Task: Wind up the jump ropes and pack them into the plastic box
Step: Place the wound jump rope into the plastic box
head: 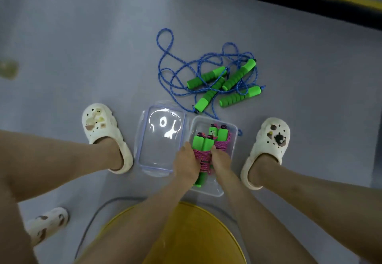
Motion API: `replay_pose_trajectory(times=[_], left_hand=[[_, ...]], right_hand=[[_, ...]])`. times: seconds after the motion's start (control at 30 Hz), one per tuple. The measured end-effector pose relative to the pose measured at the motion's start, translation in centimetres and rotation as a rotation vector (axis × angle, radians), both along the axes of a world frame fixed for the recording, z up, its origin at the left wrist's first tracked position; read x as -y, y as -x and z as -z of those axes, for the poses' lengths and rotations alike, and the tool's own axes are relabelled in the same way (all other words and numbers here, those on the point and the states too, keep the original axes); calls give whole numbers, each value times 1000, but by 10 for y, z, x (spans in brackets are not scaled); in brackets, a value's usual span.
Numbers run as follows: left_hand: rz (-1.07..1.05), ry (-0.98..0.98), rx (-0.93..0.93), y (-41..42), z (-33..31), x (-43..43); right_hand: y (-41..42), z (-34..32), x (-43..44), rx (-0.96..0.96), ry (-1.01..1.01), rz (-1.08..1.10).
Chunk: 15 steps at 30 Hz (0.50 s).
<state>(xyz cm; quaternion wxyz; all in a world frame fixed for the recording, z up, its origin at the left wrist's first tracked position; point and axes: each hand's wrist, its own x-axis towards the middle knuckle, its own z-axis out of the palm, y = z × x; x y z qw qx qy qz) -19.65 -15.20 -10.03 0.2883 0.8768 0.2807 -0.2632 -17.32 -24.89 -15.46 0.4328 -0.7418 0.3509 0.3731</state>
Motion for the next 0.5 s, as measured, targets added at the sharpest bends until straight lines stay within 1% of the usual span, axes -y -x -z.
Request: replay_pose_trajectory(times=[0.03, 0.1, 0.17, 0.3, 0.33, 0.37, 0.43, 0.47, 0.5], left_hand=[[19, -23, 19, 4, 0, 2], [46, -69, 43, 11, 4, 5], [74, -103, 59, 15, 8, 4], [114, -171, 67, 16, 9, 1], [180, -192, 95, 16, 8, -1], [300, -211, 133, 16, 9, -4], [652, -248, 199, 14, 14, -12], [832, -273, 185, 11, 16, -16], [968, -300, 146, 8, 18, -19]], right_hand=[[5, 2, 0, 14, -1, -21], [5, -15, -5, 29, -15, -61], [2, -29, -9, 61, 2, -163], [2, -27, -10, 106, 60, -355], [2, -27, -9, 127, 78, -389], [2, -28, -8, 154, 101, -406], [-1, -31, -6, 238, 181, -443], [-3, -34, -5, 284, 234, -494], [-5, -35, -3, 324, 279, -573]])
